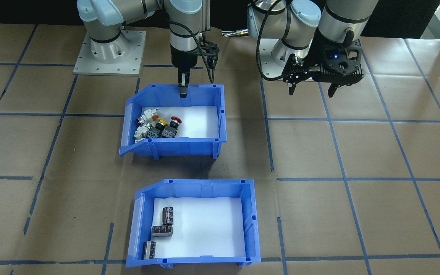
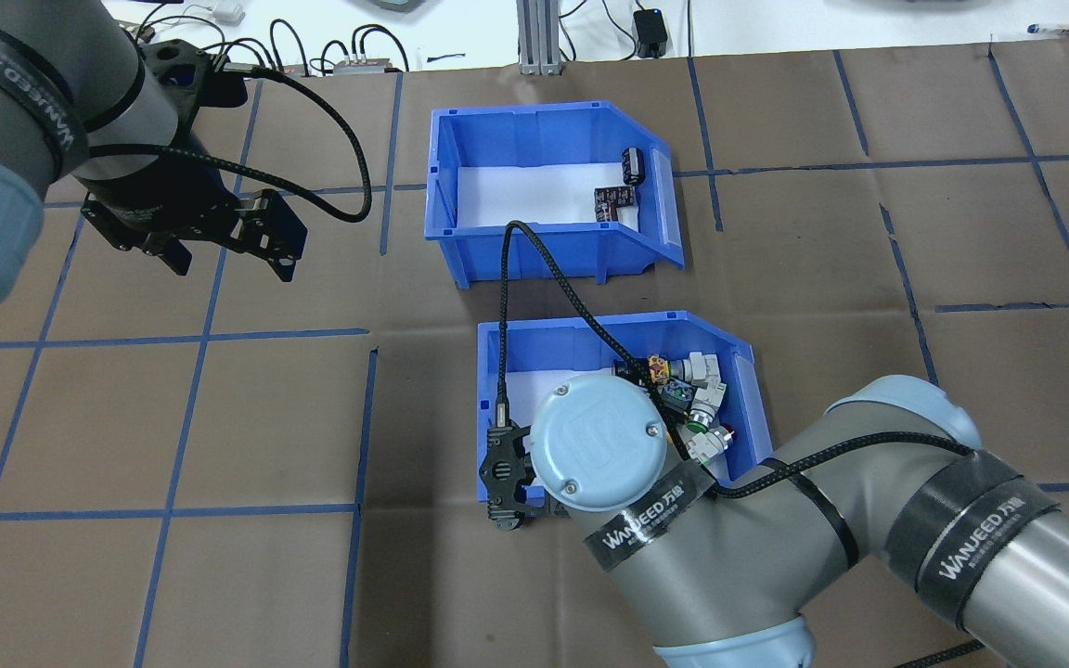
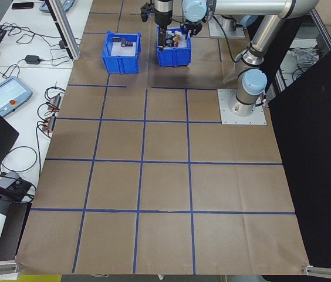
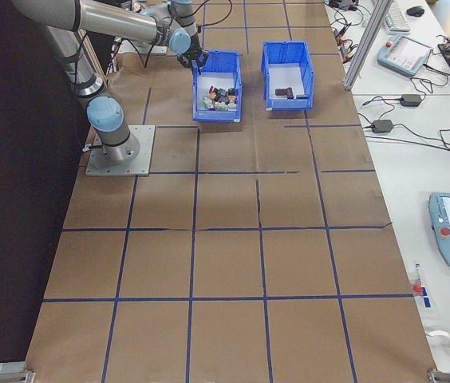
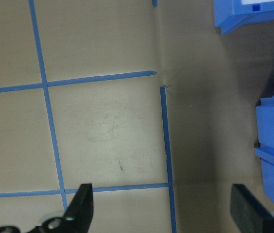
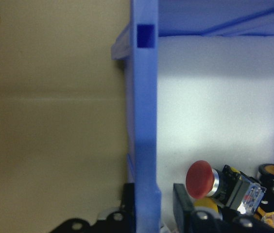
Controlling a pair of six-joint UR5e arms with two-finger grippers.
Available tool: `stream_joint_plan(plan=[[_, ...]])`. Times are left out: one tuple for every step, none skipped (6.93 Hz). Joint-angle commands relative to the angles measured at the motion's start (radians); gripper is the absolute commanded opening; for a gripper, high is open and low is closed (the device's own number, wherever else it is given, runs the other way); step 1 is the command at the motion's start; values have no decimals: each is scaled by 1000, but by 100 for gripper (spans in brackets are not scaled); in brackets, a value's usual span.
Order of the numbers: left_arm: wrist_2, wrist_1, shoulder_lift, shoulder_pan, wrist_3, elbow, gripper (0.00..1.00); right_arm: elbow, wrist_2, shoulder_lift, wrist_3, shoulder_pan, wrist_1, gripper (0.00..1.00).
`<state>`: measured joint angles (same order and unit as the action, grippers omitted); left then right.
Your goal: Place battery box in front
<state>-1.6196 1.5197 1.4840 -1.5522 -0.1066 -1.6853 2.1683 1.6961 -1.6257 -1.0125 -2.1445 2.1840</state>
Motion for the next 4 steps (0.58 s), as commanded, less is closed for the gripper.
stream_joint_plan(plan=[[3,-3,7,4,1,-1,100,-19,54,-13,-1,5,-44,100],[3,-3,7,4,1,-1,100,-60,54,-35,-1,23,-108,100],[0,-19,13,4,-1,-1,100,-118,50,-61,-1,41,-209,100],[0,-27,13,6,4,-1,100,-158,43,-71,-1,93,-274,100]])
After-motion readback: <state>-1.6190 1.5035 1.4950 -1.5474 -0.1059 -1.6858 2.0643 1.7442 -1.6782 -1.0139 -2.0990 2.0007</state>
